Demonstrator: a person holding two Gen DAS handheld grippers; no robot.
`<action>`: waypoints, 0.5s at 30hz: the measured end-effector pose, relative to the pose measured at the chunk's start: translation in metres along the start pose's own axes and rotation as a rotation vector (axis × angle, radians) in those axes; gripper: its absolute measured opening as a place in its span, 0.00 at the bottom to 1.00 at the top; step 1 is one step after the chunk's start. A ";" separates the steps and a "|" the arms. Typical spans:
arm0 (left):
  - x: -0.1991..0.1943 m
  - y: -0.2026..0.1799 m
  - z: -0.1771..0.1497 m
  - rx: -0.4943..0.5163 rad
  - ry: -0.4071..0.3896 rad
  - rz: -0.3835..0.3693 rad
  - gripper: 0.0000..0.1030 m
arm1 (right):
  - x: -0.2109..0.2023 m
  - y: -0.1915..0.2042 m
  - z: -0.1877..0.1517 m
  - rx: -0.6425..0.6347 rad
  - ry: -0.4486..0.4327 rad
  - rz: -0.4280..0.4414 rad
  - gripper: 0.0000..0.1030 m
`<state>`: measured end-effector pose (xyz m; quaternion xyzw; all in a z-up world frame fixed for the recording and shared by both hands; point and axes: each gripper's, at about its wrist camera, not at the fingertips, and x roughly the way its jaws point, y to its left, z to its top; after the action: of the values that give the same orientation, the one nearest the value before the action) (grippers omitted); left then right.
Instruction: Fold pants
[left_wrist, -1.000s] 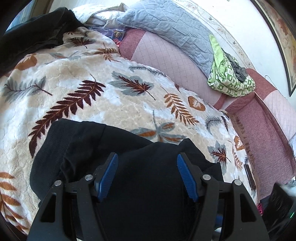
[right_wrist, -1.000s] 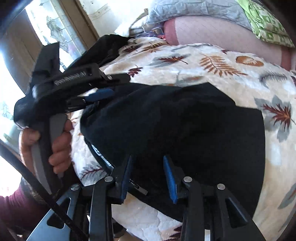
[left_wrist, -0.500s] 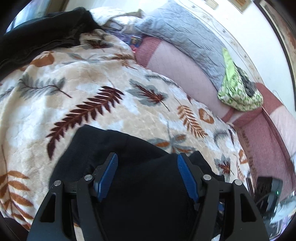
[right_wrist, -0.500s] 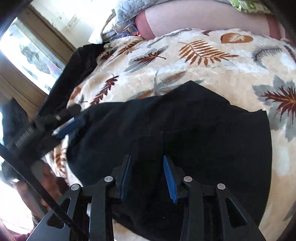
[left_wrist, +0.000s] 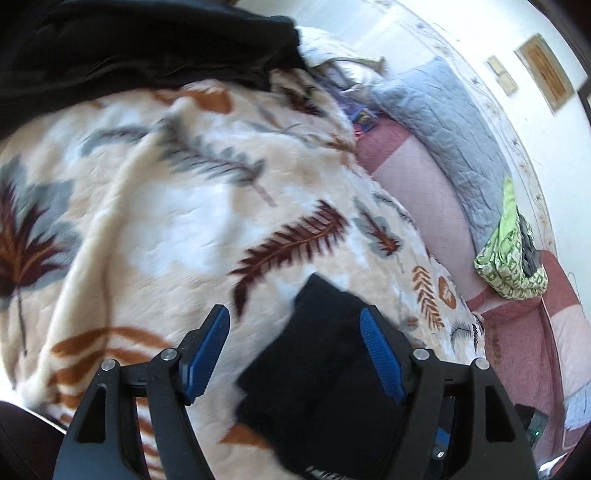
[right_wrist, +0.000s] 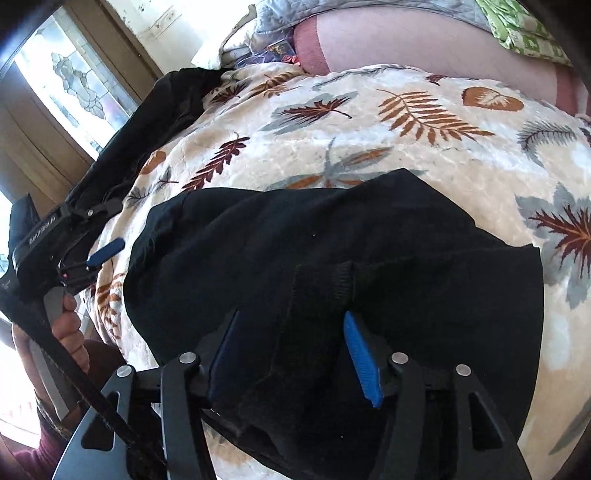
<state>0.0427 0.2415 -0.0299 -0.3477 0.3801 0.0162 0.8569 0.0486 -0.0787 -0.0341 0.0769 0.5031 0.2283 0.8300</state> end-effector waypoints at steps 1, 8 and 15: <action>-0.002 0.005 -0.003 -0.004 0.007 0.007 0.70 | -0.001 0.003 0.000 -0.011 0.005 -0.013 0.60; -0.002 0.017 -0.027 0.012 0.046 0.055 0.70 | -0.024 0.029 0.020 -0.072 0.006 0.044 0.62; 0.006 -0.017 -0.060 0.184 0.058 0.102 0.79 | 0.006 0.060 0.052 -0.035 0.116 0.171 0.62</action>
<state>0.0137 0.1913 -0.0521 -0.2479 0.4218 0.0148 0.8720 0.0780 -0.0173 0.0080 0.0916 0.5378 0.3110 0.7783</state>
